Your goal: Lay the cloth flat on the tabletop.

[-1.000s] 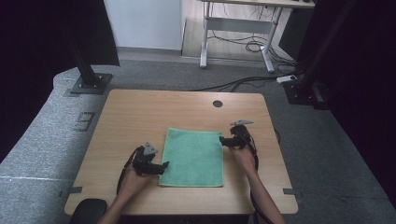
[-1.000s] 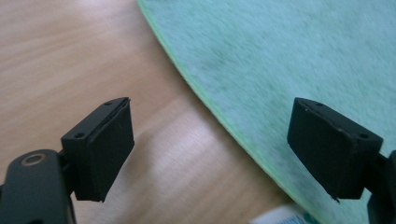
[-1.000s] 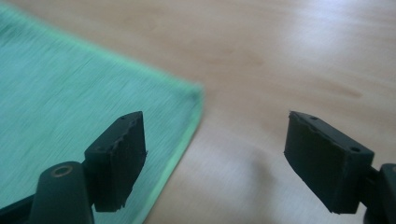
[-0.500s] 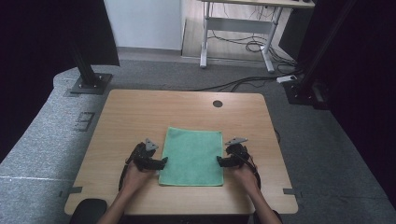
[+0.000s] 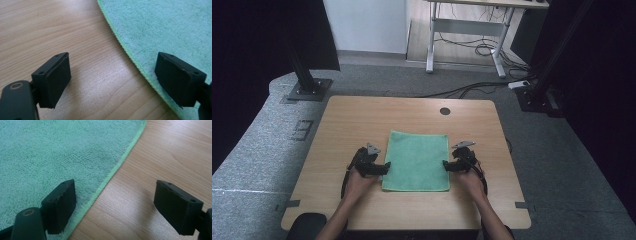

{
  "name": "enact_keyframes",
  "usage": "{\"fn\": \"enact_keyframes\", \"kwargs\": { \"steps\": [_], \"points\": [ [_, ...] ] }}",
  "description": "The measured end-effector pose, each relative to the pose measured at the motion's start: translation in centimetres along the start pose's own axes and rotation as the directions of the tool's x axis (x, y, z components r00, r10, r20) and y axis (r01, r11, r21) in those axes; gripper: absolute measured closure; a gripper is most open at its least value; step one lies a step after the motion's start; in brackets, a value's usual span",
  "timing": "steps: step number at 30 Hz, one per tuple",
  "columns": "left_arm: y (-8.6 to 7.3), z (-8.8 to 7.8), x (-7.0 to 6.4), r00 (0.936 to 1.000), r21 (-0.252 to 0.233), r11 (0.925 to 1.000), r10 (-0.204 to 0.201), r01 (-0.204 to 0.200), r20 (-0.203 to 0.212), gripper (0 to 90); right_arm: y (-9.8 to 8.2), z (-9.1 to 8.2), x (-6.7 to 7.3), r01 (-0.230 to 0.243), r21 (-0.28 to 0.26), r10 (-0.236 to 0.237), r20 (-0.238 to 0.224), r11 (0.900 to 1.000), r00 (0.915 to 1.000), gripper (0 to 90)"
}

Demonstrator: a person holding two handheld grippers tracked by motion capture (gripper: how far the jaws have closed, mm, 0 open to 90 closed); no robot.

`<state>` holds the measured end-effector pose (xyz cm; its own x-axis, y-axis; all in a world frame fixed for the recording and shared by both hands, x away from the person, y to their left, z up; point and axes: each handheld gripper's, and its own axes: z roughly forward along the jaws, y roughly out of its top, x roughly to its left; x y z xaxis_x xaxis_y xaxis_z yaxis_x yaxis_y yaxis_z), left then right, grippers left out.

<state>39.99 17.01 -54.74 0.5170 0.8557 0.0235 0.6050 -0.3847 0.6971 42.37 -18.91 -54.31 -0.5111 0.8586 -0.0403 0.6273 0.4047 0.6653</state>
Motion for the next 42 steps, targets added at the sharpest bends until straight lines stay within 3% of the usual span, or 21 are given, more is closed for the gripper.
{"fn": "enact_keyframes", "kwargs": {
  "steps": [7,15,18,26,32,42],
  "points": [
    [0.2,-0.5,-0.2,0.9994,0.0,0.9995,0.033,-0.033,0.008,13.2,0.0,-0.2,-0.1,0.021,-0.016,-0.021,-0.026,1.0,0.9994,18.8],
    [0.1,-3.0,-0.3,0.9958,-0.021,0.9988,0.046,-0.045,0.079,9.3,-0.6,-2.9,-0.5,0.002,-0.065,-0.006,-0.066,0.998,0.9978,13.4],
    [-0.4,-3.7,-0.3,0.995,-0.013,0.9981,0.06,-0.06,0.08,6.7,-1.2,-3.8,-0.4,0.005,-0.061,-0.009,-0.072,0.998,0.9974,12.2],
    [-2.0,-5.3,0.4,0.9962,-0.015,0.9988,0.047,-0.046,0.074,2.2,-3.5,-5.4,-0.4,-0.012,-0.063,0.008,-0.067,0.998,0.9977,3.2],
    [-3.3,-5.4,1.0,0.9978,-0.006,0.9993,0.038,-0.038,0.054,0.0,-4.8,-5.5,-0.5,-0.026,-0.061,0.022,-0.064,0.998,0.9977,2.7],
    [-4.2,-4.1,1.3,0.9972,0.027,0.9984,0.047,-0.049,0.059,0.0,-6.2,-4.2,-0.7,-0.036,-0.038,0.033,-0.062,0.999,0.9975,2.1]
  ]
}}
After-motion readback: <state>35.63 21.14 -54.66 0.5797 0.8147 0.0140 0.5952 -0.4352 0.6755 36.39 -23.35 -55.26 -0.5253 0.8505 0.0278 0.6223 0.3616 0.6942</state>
